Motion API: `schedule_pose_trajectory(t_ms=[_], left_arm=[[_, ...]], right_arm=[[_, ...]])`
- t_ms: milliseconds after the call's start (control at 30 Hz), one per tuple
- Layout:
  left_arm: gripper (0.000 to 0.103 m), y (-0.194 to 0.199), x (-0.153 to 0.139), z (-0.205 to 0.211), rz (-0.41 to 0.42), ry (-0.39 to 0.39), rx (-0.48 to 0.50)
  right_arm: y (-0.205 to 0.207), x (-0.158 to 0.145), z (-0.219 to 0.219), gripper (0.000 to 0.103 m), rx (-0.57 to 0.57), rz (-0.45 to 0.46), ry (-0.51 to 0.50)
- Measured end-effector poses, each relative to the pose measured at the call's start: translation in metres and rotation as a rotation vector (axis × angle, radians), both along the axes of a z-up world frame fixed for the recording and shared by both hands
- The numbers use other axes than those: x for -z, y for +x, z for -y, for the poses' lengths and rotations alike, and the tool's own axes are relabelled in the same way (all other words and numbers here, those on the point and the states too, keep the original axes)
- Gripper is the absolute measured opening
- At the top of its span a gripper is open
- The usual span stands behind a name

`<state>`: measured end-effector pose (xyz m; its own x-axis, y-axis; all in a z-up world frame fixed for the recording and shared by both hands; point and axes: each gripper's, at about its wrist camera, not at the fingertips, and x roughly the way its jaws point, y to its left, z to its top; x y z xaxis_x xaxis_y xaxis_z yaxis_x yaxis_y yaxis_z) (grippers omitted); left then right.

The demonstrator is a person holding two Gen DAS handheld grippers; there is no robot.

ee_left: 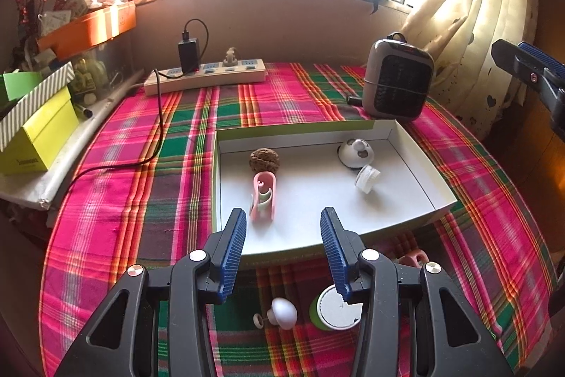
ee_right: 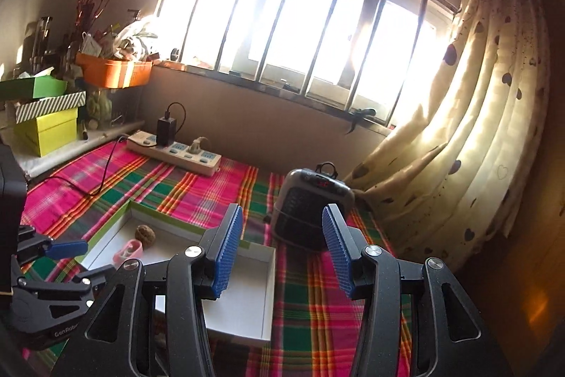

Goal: Organize objects
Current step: 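Lift both grippers away from the box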

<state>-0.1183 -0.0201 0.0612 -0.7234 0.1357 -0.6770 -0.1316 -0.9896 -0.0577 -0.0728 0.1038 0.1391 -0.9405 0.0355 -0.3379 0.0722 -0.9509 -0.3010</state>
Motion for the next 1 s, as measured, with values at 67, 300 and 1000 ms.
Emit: schedule_pose_trajectory(t_ms=[67,300,1000], left_arm=[[0.042,0.004,-0.002,0.0,-0.006,-0.001,0.0],[0.042,0.018,-0.006,-0.001,-0.018,-0.005,0.008],[0.042,0.058,0.008,0.02,0.005,0.019,-0.014]], right_arm=[[0.006,-0.003,0.0,0.048,-0.002,-0.009,-0.005],[0.025,-0.003,0.001,0.05,-0.008,-0.018,-0.006],[0.049,0.052,-0.02,0.052,-0.063,0.187,-0.091]])
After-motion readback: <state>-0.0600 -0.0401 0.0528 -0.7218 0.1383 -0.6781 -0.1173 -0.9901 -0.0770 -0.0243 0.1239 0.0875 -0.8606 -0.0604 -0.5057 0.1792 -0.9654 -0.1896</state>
